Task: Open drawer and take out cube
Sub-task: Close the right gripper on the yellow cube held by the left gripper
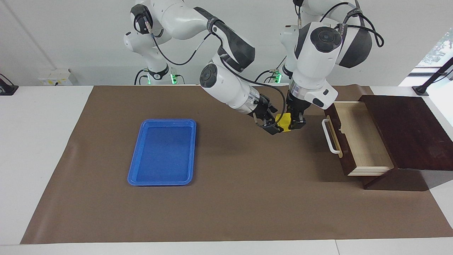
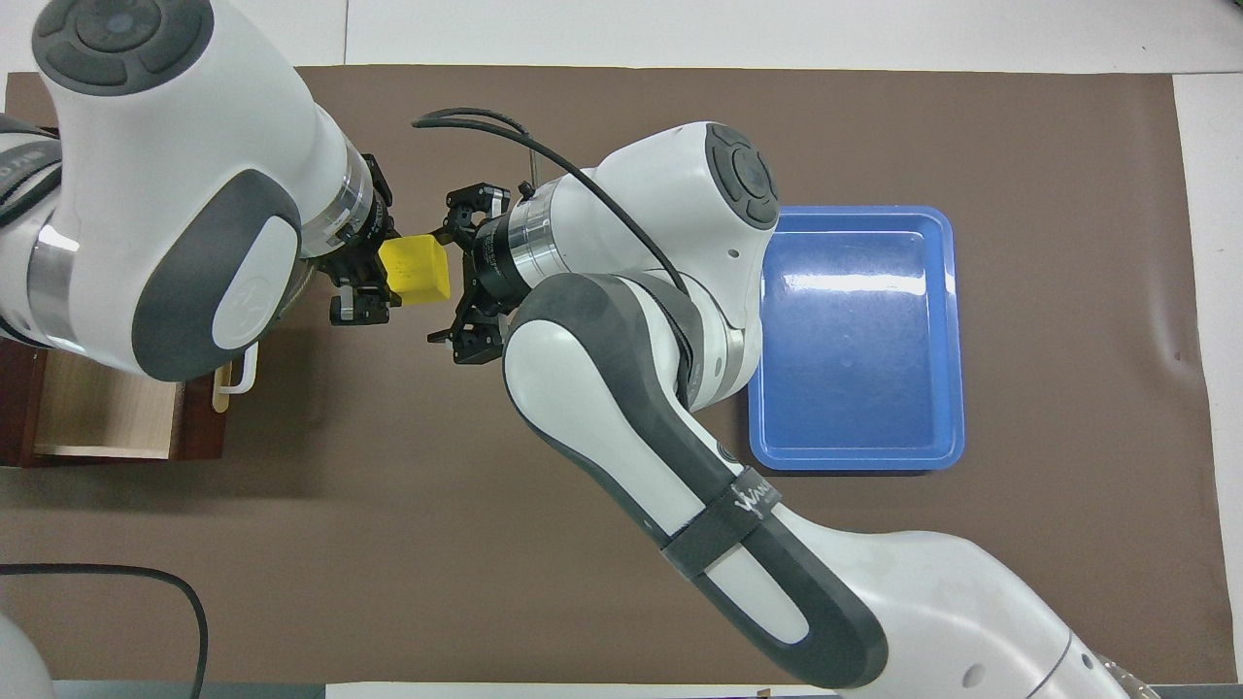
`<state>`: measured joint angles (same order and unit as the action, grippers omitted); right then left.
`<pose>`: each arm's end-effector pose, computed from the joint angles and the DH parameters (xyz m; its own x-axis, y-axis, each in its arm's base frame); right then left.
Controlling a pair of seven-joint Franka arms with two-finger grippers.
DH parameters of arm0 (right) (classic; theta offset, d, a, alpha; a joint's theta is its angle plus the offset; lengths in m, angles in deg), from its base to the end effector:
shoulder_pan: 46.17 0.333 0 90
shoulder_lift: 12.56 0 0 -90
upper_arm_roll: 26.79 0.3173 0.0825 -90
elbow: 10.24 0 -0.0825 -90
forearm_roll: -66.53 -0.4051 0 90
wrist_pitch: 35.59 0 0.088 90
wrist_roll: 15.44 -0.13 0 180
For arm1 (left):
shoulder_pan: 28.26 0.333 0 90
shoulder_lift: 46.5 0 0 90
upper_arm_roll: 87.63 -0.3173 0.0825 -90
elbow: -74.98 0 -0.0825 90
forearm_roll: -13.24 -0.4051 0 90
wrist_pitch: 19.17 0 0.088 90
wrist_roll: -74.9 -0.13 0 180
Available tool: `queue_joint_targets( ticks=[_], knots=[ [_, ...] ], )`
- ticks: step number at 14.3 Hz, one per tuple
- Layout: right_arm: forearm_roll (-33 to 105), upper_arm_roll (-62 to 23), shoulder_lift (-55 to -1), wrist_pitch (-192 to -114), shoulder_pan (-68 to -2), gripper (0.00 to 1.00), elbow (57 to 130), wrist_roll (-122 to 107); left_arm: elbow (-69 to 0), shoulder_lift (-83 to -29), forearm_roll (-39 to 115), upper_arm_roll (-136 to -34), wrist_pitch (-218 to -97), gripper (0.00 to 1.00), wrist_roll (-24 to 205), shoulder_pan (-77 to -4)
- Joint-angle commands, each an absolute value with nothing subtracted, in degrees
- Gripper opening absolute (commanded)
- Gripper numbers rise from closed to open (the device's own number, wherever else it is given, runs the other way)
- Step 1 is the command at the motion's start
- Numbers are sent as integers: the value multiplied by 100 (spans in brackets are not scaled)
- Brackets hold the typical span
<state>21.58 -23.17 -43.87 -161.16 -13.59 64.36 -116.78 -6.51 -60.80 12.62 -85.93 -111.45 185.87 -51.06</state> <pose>0.6122 0.4821 0.4539 0.0472 -0.6921 -0.7202 -0.9986 -0.0485 -0.0189 0.5924 -0.2663 0.5262 0.0623 0.9977 0.0251 0.9966 -0.0608 -0.0558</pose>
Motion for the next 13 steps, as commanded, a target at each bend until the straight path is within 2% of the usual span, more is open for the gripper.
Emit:
queue_joint_targets(
  ticks=[1, 11, 12, 13],
  knots=[
    [2285, -2266, -4456, -16030, -1286, 0, 6288, -11915, -623, -6091, 1333, -8631, -11304, 0, 18626, -5155],
    [2302, -2266, -4570, -16030, -1338, 0, 6007, -11924, -746, -6056, 1333, -8631, -11339, 1, 18555, -5155],
    [2302, -2266, -4561, -16022, -1347, 0, 6007, -11924, -729, -6056, 1376, -8631, -11339, 37, 18564, -5155],
    [2302, -2266, -4570, -16030, -1347, 0, 5998, -11924, -729, -6056, 1385, -8631, -11339, 81, 18582, -5146]
  ],
)
